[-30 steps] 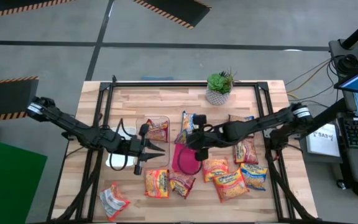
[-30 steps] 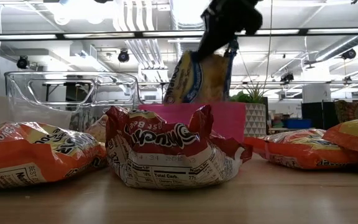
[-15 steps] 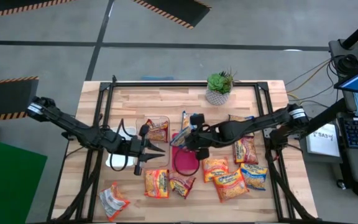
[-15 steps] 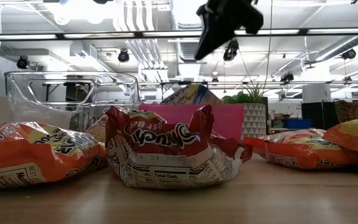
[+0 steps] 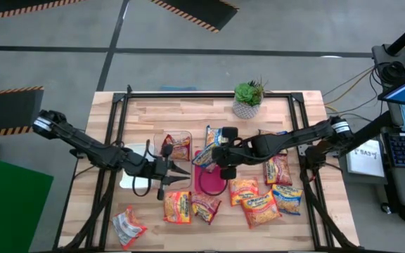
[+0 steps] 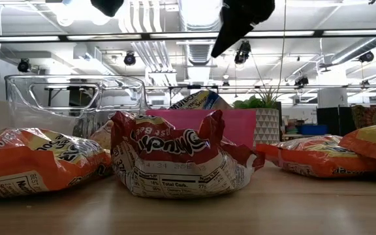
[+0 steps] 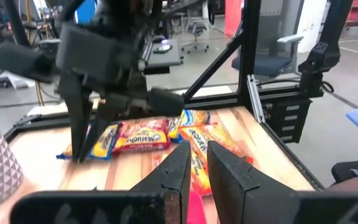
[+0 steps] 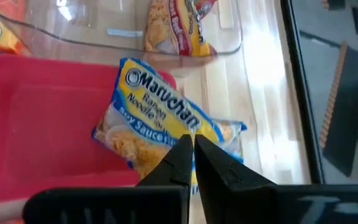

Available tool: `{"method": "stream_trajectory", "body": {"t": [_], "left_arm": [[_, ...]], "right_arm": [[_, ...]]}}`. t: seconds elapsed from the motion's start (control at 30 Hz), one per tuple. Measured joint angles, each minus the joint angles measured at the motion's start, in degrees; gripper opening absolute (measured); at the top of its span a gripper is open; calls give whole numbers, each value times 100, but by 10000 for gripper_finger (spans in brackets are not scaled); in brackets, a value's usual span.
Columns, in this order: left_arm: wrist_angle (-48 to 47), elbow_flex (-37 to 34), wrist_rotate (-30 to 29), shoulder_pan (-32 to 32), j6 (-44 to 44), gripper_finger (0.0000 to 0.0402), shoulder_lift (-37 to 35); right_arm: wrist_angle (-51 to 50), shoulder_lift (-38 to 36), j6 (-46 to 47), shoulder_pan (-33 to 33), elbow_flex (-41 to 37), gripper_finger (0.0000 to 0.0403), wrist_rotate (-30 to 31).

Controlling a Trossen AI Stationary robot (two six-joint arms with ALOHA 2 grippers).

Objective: Sort Maruchan noodles
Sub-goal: Put the blue noodle pack into the red bin

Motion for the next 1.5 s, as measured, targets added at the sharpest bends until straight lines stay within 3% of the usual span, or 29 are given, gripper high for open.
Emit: {"method": "stream_trajectory", "body": {"t": [0.27, 0.47, 0.7, 0.9, 1.03, 1.2, 1.33, 1.5], "left_arm": [[22, 72, -9, 295, -428, 36, 380], [13, 200, 4, 865, -765, 61, 664], [101, 225, 51, 1475, -1068, 121, 959], [482, 225, 56, 1928, -1177, 176, 1273], [472, 254, 131, 2240, -1025, 203, 1408], [483, 466, 954, 2450, -945, 216, 1578], [468, 563, 1048, 2439, -828, 218, 1673], [462, 546, 1082, 2514, -821, 220, 1699]], "right_arm": [[718, -906, 474, 368, -1192, 8, 24], [2624, -1753, 470, 485, -2723, 8, 28], [5379, -2457, -2, 475, -4458, 8, 35], [6841, -2856, -344, 353, -5460, 8, 35], [7113, -3104, -512, 49, -5697, 8, 33], [7158, -3482, -377, -222, -5679, 8, -242], [7164, -3763, -167, -104, -5683, 8, -748], [7136, -3804, 32, 144, -5715, 8, -704]]}}
